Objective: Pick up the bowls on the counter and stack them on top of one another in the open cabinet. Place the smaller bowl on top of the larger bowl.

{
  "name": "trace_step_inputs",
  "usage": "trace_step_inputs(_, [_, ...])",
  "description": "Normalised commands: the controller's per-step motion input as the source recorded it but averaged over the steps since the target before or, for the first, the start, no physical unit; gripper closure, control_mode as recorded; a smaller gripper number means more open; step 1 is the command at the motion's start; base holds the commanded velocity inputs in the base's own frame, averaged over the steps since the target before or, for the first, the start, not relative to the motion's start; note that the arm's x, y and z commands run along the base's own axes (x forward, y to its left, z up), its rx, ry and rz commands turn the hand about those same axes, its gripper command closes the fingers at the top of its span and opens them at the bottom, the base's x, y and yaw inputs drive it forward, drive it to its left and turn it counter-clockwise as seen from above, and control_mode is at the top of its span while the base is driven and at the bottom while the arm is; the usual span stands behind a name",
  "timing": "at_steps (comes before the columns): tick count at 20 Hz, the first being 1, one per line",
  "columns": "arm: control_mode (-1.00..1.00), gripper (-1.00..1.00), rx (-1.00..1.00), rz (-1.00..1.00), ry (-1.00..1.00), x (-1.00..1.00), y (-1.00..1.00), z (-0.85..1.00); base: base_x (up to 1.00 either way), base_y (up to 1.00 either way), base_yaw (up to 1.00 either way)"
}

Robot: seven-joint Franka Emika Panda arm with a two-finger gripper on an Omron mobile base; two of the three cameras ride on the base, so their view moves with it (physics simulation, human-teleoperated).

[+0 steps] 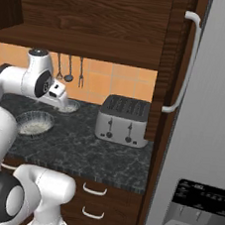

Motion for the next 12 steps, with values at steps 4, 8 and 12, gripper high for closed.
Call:
trace_step_inputs(4, [-1.00,-1.00,0.00,-0.01,0.00,0.58,0.00,-0.18,0.00,0.00,0.00])
trace_step_inputs(8, [-1.00,-1.00,0.00,0.00,0.01,0.57,0.00,-0.27,0.00,0.00,0.00])
trace_step_inputs(12, [-1.00,-1.00,0.00,-0.02,0.00,0.59,0.00,-0.37,0.00,0.00,0.00])
